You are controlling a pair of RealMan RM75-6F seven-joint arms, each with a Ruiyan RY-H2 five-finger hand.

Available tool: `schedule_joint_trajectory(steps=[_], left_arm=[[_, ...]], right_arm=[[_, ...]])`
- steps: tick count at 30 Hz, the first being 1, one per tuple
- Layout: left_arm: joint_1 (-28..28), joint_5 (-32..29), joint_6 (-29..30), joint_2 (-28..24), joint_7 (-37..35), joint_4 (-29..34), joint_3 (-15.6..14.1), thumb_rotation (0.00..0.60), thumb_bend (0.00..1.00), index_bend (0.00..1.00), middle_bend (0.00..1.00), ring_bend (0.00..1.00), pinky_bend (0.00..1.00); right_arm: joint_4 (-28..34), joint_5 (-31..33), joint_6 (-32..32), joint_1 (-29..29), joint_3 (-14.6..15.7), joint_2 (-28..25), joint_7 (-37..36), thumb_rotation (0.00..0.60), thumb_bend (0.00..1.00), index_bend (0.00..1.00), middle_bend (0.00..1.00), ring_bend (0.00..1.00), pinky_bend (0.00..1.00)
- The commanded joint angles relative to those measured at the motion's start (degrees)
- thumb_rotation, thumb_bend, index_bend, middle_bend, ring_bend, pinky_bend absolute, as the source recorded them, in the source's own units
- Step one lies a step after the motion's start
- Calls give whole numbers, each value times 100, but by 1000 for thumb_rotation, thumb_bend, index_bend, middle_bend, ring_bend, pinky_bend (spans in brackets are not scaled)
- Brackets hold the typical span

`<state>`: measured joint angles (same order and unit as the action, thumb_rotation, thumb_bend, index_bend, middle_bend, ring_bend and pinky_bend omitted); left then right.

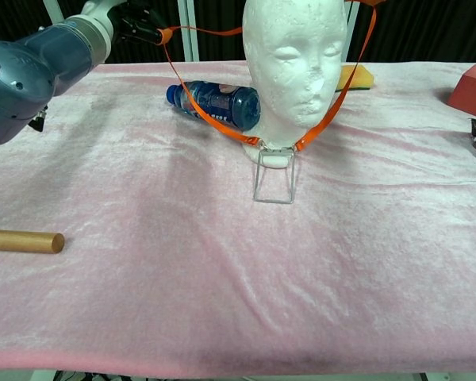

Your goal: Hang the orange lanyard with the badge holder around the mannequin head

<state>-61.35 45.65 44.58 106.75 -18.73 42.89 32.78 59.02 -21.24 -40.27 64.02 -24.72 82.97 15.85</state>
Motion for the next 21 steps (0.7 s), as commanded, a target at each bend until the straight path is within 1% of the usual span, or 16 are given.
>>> schedule_joint_trajectory(steps=[1,2,3,4,6,7,8,9,12,21], left_arm=[[-3,-23,-34,19,58,6,1,600,379,569,305,92,110],[-4,-24,-43,20,79,9,0,600,363,552,295,83,108],[-4,-23,-54,19,110,10,-8,600,341,533,283,73,104],[-4,-25,-67,17,132,16,-10,600,290,487,257,50,93],[6,-31,-122,-8,194,56,-30,600,181,366,192,11,58],[17,-42,-179,-32,229,92,-45,600,157,329,173,5,48],[31,-58,-275,-79,259,162,-58,600,122,265,140,0,30],[40,-59,-325,-116,281,211,-68,600,106,215,117,0,18],[71,-40,-423,-226,346,358,-102,600,95,159,93,0,8],[190,-27,-310,-489,562,834,-131,600,96,153,88,0,7]], right_arm=[[-31,32,20,11,16,11,31,600,500,905,237,304,243],[-48,36,28,14,22,17,39,600,480,885,232,301,240],[-66,43,45,14,28,21,44,600,456,842,224,296,235],[-78,57,85,11,35,19,45,600,427,784,214,290,232],[-81,76,199,3,66,-14,67,600,322,563,176,269,224],[-78,86,253,0,87,-37,86,600,292,498,166,264,224],[-68,94,321,-3,105,-71,97,600,260,419,155,257,224],[-58,95,347,-7,107,-90,90,600,240,364,147,255,223],[-19,109,373,-21,93,-135,46,600,232,324,144,253,223],[117,114,351,-139,-6,-296,-209,600,232,324,146,255,222]])
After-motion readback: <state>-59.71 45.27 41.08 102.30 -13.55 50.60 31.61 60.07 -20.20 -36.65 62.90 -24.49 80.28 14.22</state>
